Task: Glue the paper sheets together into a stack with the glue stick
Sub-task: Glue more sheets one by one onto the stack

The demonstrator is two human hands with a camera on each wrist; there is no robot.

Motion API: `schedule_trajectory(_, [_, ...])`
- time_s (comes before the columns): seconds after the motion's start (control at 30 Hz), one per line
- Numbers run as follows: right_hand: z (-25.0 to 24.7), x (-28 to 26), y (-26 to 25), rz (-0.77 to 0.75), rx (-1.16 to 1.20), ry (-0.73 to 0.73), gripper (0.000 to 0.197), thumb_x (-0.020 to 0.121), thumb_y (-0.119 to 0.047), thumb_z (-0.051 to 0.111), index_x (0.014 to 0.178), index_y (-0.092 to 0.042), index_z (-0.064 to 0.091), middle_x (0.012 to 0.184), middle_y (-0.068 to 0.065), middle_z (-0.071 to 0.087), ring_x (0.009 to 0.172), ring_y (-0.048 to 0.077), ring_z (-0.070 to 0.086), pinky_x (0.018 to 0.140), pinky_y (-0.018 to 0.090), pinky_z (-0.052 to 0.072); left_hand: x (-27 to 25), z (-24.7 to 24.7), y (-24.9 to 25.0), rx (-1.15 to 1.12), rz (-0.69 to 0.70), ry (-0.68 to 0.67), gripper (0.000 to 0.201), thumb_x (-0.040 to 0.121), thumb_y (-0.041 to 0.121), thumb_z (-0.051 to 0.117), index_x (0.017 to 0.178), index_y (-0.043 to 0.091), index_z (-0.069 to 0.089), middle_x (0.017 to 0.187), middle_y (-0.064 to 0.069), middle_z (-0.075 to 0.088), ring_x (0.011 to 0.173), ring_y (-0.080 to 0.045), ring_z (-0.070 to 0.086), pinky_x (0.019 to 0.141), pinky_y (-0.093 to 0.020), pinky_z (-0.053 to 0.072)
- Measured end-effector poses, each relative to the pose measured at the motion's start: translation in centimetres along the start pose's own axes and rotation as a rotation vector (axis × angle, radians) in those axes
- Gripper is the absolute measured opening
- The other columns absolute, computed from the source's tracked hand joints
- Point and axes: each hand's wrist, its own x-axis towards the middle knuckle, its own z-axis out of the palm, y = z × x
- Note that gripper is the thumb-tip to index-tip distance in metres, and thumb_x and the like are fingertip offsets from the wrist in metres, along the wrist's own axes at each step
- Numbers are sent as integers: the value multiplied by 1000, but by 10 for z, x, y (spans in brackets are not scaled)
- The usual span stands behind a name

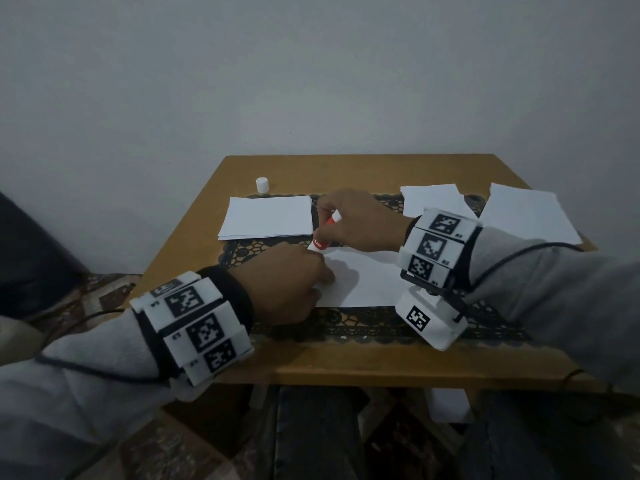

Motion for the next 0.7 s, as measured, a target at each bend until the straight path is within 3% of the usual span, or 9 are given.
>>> schedule_trajectory(0.13, [-6, -4, 0, 14, -25, -40, 17, 84, -22, 69, 73, -15, 57, 77, -16, 51, 78, 16, 54, 60, 24, 37, 1, 1, 0, 20, 4, 20, 40, 92, 21, 49, 132, 25, 56, 129, 1, 58, 114, -20, 55, 100, -35, 44])
schedule_trajectory(0.27, [-13, -10, 2, 44, -43, -48, 20, 83, -21, 68, 69, -17, 55, 83, -3, 59, 87, 23, 60, 71, 34, 46, 2, 0, 1, 30, 7, 24, 41, 93, 22, 49, 132, 26, 55, 128, 1, 59, 113, -19, 56, 98, -35, 46])
schedule_trajectory(0.37, [-20, -15, 6, 65, -73, -50, 16, 83, -20, 67, 74, -12, 57, 92, 4, 62, 84, 23, 57, 67, 32, 43, 3, 0, 1, 32, 7, 17, 40, 93, 22, 49, 133, 26, 55, 129, 2, 58, 114, -18, 55, 100, -33, 45])
schedule_trajectory(0.43, [-25, -20, 11, 76, -82, -57, 17, 84, -21, 68, 73, -13, 56, 89, 2, 60, 78, 18, 53, 62, 28, 40, 4, 1, 0, 33, 8, 29, 39, 93, 21, 49, 131, 26, 56, 128, 3, 58, 114, -18, 55, 100, -32, 44])
schedule_trajectory(0.57, [-32, -26, 21, 104, -90, -54, 22, 83, -24, 69, 68, -15, 55, 84, -1, 59, 77, 17, 54, 68, 33, 44, 5, 0, 1, 26, 3, 47, 37, 93, 21, 49, 129, 26, 58, 126, 3, 59, 113, -17, 54, 100, -33, 44])
schedule_trajectory(0.7, [-40, -34, 29, 125, -104, -57, 19, 84, -22, 68, 72, -13, 56, 86, -5, 55, 83, 16, 53, 67, 26, 41, 6, -1, 2, 24, -5, 48, 36, 94, 21, 49, 128, 25, 59, 125, 3, 59, 113, -17, 53, 100, -34, 43])
